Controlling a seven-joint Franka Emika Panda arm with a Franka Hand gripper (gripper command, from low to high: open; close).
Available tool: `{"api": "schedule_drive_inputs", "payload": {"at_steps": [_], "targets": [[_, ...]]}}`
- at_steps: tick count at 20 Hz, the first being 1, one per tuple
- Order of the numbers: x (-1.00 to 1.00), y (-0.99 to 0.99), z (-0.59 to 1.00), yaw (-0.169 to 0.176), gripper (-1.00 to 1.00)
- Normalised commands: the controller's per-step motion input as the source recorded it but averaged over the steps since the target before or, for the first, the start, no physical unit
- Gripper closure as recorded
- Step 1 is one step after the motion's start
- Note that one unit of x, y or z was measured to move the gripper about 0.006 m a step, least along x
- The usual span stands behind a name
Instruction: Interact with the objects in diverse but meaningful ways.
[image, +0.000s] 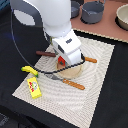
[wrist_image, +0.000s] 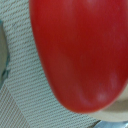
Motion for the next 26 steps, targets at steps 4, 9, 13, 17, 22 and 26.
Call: {"api": "schedule_drive_inputs", "payload": {"at_steps": [4, 9, 13, 17, 22, 26], "targets": [[0.45, 0.0, 0.16, -0.014, 1.0], [0.43, 0.0, 0.13, -0.017, 1.0], [0.42, 0.0, 0.1, -0.019, 1.0], [0.39, 0.0, 0.1, -0.02, 1.0], [0.25, 0.0, 0.59, -0.042, 1.0], [0.0, 0.07, 1.0, -0.091, 1.0]]}}
